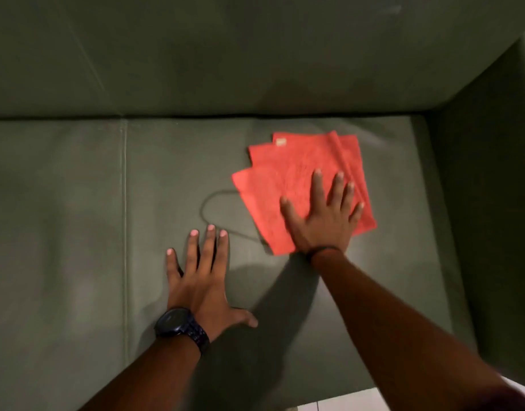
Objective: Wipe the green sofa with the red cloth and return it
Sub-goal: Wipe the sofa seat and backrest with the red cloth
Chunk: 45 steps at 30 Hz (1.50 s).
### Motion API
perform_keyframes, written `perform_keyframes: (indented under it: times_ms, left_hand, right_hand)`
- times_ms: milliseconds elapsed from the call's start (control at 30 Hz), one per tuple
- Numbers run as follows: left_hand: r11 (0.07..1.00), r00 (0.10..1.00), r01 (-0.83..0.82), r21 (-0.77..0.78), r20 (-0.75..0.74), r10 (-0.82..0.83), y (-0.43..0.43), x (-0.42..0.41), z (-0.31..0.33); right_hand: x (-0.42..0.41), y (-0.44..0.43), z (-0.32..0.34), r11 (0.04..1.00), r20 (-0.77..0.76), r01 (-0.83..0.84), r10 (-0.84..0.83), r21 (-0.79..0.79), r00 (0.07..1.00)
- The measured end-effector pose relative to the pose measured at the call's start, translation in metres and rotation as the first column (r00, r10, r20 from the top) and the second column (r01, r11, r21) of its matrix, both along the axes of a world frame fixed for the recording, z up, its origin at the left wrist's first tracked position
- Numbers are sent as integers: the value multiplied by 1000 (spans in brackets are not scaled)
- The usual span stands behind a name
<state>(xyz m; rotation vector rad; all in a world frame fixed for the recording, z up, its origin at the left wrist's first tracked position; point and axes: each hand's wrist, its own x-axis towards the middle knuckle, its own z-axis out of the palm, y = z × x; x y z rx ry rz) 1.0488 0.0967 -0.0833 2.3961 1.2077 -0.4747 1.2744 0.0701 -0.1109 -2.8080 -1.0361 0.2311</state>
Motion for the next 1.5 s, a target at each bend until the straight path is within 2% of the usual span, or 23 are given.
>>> perform_keyframes:
  times_ms: [67,133,233,300,333,367,400,433,467,500,567,667,733,800,833,900,967,1033,1100,1200,1267,1400,1500]
  left_hand:
    - [1000,999,0,-4,50,0,2,5,5]
    - [998,988,-58,16,145,55,12,10,7]
    - [987,923,-136,88,373,94,34,29,15]
    - [976,872,-130,175,488,29,54,54,22]
    - [971,858,-117,207,513,-6,65,70,26]
    - [971,855,-98,218,518,-30,76,85,30]
    - [974,857,-72,213,514,-49,86,102,34]
    - [978,857,-43,205,510,-70,94,117,37]
    - [979,855,-17,204,511,-91,99,131,40]
    - [978,850,2,208,514,-111,101,142,42]
    - [975,843,33,218,518,-144,102,158,46]
    - [972,839,87,219,510,-190,97,170,53]
    - [969,837,120,216,502,-216,99,175,56]
    - [966,830,131,224,508,-231,107,183,63]
    - [960,828,138,245,503,-248,112,188,68]
    - [936,844,176,304,443,-302,123,197,80]
    - [927,869,231,294,367,-333,134,204,96]
    - [938,872,280,205,356,-337,148,209,112]
    - [929,840,309,204,398,-368,162,212,133]
    - [932,739,265,248,569,-361,180,220,164]
    - [935,668,270,229,656,-353,183,232,188]
    - [922,687,383,63,648,-329,183,251,226]
    - [932,750,335,139,558,-354,186,253,231]
  right_hand:
    - [16,31,3,998,35,-69,69,-1,997]
    - [22,42,2,956,63,-289,292,-49,954]
    - [36,18,4,713,52,-696,701,-90,711]
    - [56,2,8,582,52,-811,813,-62,580]
    - [64,-2,11,612,68,-790,789,-18,610]
    - [68,-2,14,722,81,-690,685,48,724]
    - [72,0,18,868,65,-481,477,121,877]
    - [73,6,21,968,23,-193,192,163,981]
    - [74,13,23,987,-22,65,-62,147,998]
    - [76,19,24,969,-53,226,-222,97,974]
    - [81,30,24,939,-163,343,-336,18,928]
    - [101,38,27,929,-391,357,-365,-97,845]
    - [112,39,40,959,-502,281,-251,-16,828]
    - [118,40,63,979,-504,73,34,190,863]
    - [120,41,78,958,-460,-101,219,267,860]
    - [124,46,112,851,-396,-426,522,307,756]
    - [130,53,146,757,-370,-599,651,259,663]
    - [138,60,178,711,-308,-653,702,260,642]
    - [150,66,210,702,-244,-649,711,293,659]
    - [169,74,249,715,-196,-633,694,297,693]
    - [177,82,273,700,-189,-665,712,258,676]
    - [179,104,309,610,-155,-773,792,174,590]
    - [187,112,321,630,-70,-741,771,232,633]
